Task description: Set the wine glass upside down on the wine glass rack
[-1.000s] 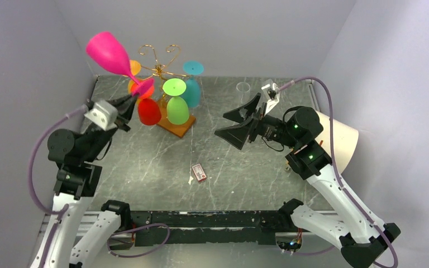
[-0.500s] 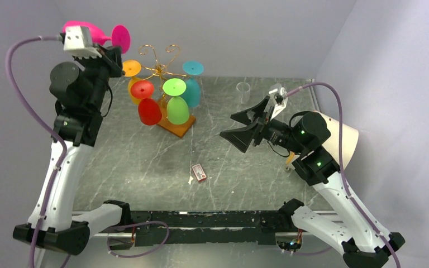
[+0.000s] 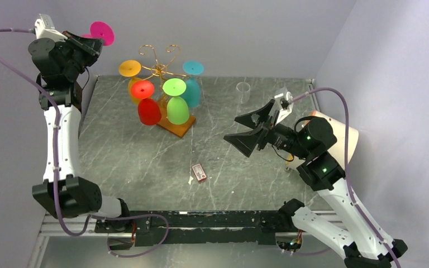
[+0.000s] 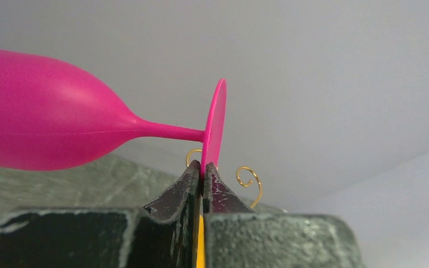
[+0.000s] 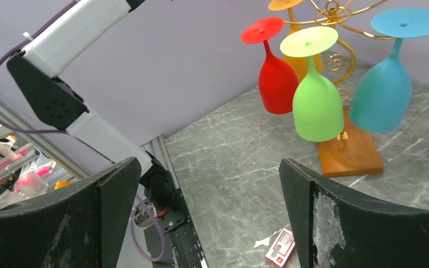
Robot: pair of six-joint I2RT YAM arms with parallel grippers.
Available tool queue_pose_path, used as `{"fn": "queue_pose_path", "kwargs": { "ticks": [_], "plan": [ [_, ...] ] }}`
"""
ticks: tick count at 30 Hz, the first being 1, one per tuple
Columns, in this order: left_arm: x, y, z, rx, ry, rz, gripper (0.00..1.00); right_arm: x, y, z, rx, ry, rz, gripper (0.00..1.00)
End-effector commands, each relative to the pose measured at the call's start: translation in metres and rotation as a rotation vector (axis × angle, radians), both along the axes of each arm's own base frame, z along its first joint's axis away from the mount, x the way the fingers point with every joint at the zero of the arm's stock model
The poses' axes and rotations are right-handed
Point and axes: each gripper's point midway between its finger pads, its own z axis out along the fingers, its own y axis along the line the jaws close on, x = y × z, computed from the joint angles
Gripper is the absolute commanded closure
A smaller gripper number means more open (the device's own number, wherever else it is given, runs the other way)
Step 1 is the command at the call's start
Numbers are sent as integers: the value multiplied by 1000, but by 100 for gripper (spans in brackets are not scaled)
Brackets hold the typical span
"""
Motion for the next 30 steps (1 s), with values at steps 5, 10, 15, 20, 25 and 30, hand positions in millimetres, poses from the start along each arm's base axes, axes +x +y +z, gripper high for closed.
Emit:
{"fn": "queue_pose_path", "kwargs": {
  "ticks": [5, 10, 15, 20, 25, 30],
  "plan": [
    [13, -34, -3, -103, -9, -262, 93, -1, -7, -1, -12, -21, -33, 0],
    [22, -43, -18, -127, 24, -337, 93, 2, -4, -13, -23, 5, -29, 0],
    [26, -53, -27, -161, 66, -417, 93, 5, -2, -16, -24, 17, -29, 0],
    [22, -64, -30, -210, 64, -475, 93, 6, -1, -18, -19, 24, -31, 0],
    [20, -66, -32, -244, 85, -485, 93, 7, -1, -18, -17, 29, -32, 0],
    [22, -65, -42, -286, 173, -443, 93, 8, 0, -19, -16, 35, -33, 0]
  ]
}}
